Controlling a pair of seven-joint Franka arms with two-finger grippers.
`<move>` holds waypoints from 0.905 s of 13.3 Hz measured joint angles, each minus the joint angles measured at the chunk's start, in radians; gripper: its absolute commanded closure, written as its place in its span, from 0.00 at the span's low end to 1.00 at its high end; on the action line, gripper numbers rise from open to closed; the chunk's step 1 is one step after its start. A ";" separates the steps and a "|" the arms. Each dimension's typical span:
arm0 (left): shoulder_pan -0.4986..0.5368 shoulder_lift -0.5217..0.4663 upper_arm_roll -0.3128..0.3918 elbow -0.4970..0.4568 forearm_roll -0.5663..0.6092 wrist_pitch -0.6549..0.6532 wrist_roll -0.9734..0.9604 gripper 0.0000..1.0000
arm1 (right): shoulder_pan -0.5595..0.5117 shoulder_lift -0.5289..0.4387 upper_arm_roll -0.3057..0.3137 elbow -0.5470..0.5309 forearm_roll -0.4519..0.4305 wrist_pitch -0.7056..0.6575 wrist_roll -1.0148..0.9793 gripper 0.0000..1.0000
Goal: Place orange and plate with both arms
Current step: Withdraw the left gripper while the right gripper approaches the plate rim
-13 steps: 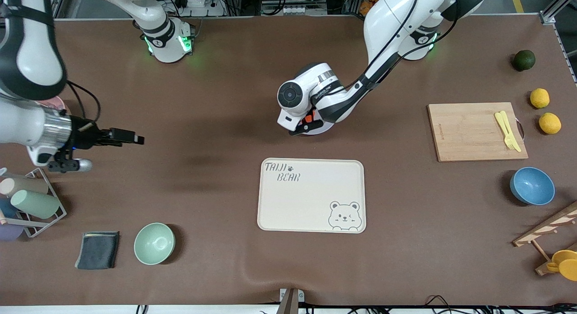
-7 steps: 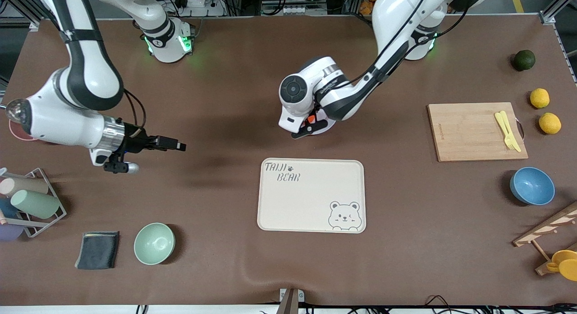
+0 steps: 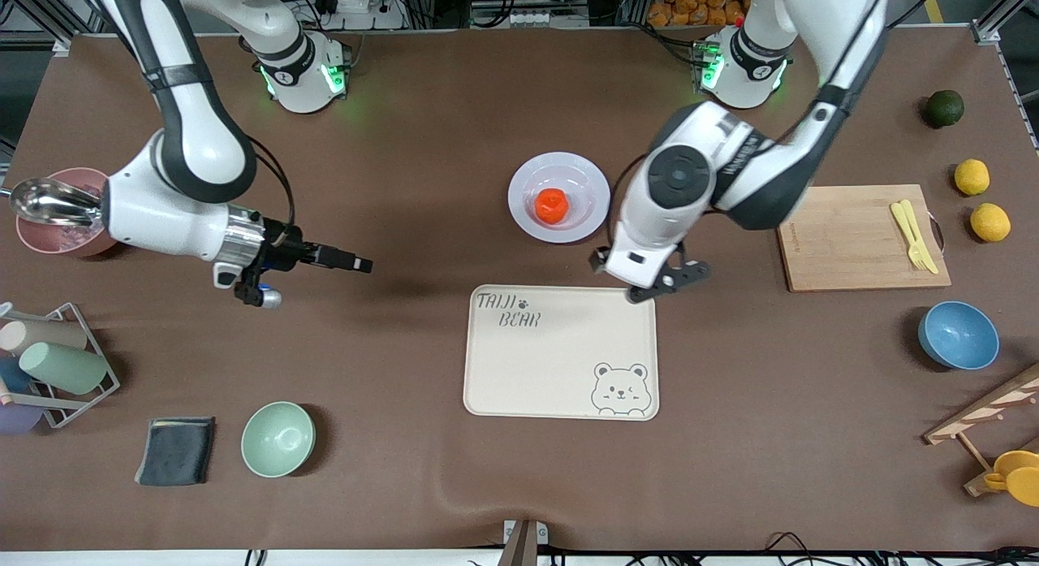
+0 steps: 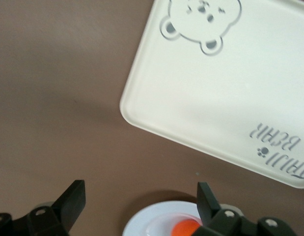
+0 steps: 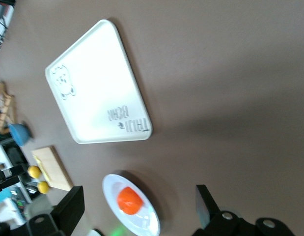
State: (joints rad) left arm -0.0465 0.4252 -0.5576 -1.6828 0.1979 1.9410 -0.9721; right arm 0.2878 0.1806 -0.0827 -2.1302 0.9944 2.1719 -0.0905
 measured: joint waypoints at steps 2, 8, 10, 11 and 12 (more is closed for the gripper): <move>0.061 -0.019 0.000 0.000 0.000 -0.007 0.089 0.00 | 0.060 0.002 0.001 -0.062 0.147 0.064 -0.096 0.00; 0.175 -0.102 0.004 0.028 0.000 -0.117 0.324 0.00 | 0.176 0.036 0.001 -0.193 0.517 0.155 -0.434 0.16; 0.177 -0.145 0.070 0.030 -0.006 -0.145 0.431 0.00 | 0.247 0.067 0.002 -0.205 0.639 0.214 -0.526 0.26; 0.159 -0.172 0.130 0.031 -0.031 -0.158 0.497 0.00 | 0.283 0.083 0.002 -0.206 0.684 0.237 -0.554 0.27; 0.123 -0.204 0.211 0.031 -0.069 -0.180 0.568 0.00 | 0.311 0.097 0.003 -0.206 0.721 0.252 -0.578 0.28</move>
State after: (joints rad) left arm 0.0760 0.2210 -0.3469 -1.6514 0.1289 1.7609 -0.4040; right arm 0.5989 0.2774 -0.0800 -2.3362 1.7156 2.4241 -0.6689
